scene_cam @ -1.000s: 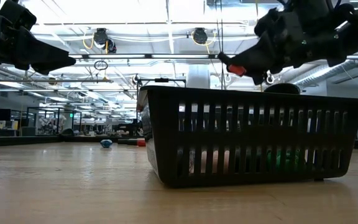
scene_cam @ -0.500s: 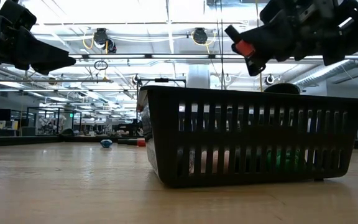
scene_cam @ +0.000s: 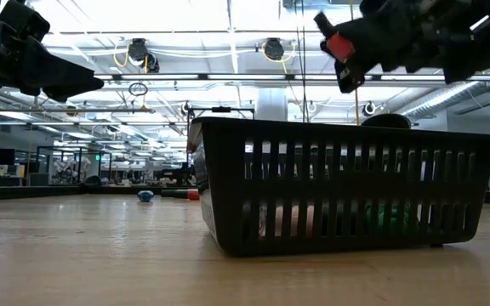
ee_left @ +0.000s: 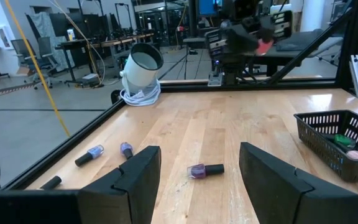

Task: Pick & Place Nail Polish
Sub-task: Put the pink nail polish bottle into the black bin

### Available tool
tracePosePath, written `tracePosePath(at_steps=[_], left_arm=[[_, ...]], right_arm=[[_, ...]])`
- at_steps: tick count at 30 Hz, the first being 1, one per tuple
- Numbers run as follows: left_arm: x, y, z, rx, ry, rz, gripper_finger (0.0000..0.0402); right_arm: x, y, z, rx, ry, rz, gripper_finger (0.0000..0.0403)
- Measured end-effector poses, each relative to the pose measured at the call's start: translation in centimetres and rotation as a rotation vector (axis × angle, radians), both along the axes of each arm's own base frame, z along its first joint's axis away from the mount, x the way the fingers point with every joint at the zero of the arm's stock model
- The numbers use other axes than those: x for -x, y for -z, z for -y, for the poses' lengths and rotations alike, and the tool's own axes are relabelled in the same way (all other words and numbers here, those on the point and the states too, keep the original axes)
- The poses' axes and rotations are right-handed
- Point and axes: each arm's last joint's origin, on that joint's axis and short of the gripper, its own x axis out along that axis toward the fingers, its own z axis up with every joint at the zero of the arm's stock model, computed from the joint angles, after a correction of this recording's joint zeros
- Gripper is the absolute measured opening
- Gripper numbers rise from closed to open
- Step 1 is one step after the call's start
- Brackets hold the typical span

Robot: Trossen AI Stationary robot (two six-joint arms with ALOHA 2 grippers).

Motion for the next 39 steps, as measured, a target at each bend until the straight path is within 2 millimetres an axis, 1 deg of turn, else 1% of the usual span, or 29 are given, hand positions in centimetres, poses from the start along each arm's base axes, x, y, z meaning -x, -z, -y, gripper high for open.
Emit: tracePosePath(at_steps=[4,8,11,13,15,17,20,23,25,28,30,32,39], left_arm=[[0.0,0.0,0.0,0.000,0.000,0.000,0.0214],[0.0,0.0,0.0,0.000,0.000,0.000,0.0214],[0.0,0.0,0.0,0.000,0.000,0.000,0.0214],[0.0,0.0,0.0,0.000,0.000,0.000,0.0214],[0.0,0.0,0.0,0.000,0.000,0.002,0.0214],[0.0,0.0,0.0,0.000,0.000,0.001,0.0214],[0.0,0.0,0.0,0.001,0.000,0.002,0.0214],[0.0,0.0,0.0,0.000,0.000,0.000,0.0214],[0.0,0.0,0.0,0.000,0.000,0.001,0.0214],[0.0,0.0,0.0,0.000,0.000,0.001,0.0214],[0.0,0.0,0.0,0.000,0.000,0.001,0.0214],[0.0,0.0,0.0,0.000,0.000,0.002,0.0214],[0.0,0.0,0.0,0.000,0.000,0.000,0.0214]], right_arm=[[-0.6,-1.3,-2.0,0.043,-0.074,0.009,0.0108],[-1.3,-2.8,-4.3,0.086,-0.063,-0.028,0.0108],[-2.0,-3.0,-6.0,0.106,-0.033,-0.087,0.0108],[-2.4,-2.4,-7.3,0.120,-0.039,-0.128,0.0108],[-3.3,-1.9,-8.5,0.132,-0.054,-0.147,0.0108],[-4.2,-0.9,-9.5,0.157,-0.075,-0.181,0.0108],[-6.1,0.6,-10.8,0.179,-0.113,-0.228,0.0108],[-8.1,1.6,-11.9,0.177,-0.180,-0.257,0.0108],[-9.1,2.7,-12.7,0.165,-0.201,-0.292,0.0108],[-9.7,4.7,-13.4,0.154,-0.203,-0.371,0.0108],[-9.7,5.6,-13.5,0.145,-0.199,-0.413,0.0108],[-9.8,5.8,-13.5,0.144,-0.175,-0.427,0.0108],[-9.4,5.5,-13.0,0.144,-0.132,-0.489,0.0108]])
